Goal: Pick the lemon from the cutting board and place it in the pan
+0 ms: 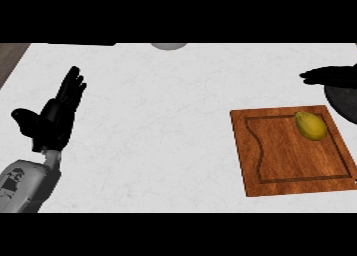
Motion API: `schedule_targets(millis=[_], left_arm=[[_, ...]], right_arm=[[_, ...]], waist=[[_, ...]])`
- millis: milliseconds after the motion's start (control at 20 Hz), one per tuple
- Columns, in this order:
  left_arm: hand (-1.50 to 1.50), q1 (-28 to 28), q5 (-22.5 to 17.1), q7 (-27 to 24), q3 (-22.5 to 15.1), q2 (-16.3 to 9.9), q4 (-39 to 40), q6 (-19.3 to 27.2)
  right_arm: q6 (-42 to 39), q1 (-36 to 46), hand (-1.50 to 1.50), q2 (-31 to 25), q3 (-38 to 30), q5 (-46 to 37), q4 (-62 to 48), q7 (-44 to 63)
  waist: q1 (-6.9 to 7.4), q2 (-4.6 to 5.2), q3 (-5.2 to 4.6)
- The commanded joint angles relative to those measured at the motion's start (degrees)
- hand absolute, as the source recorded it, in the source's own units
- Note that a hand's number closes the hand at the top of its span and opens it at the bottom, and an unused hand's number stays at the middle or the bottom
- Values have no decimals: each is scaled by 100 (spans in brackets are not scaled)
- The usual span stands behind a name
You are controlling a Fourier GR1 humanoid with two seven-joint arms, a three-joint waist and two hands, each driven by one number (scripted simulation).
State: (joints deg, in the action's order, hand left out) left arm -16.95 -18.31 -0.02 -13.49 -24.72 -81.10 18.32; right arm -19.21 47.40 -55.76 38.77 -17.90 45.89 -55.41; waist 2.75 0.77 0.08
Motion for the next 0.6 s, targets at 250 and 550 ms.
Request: schedule_targets(millis=[250,550], left_arm=[[0,123,-39,-292,235,-1,265,-318],[0,235,119,133,209,-21,-161,-184]], right_arm=[[-226,216,-150,488,505,-560,-549,-1098],[48,474,-150,635,623,-1017,-928,-1082]], waist=[[-93,-9,-7],[-108,-43,-4]])
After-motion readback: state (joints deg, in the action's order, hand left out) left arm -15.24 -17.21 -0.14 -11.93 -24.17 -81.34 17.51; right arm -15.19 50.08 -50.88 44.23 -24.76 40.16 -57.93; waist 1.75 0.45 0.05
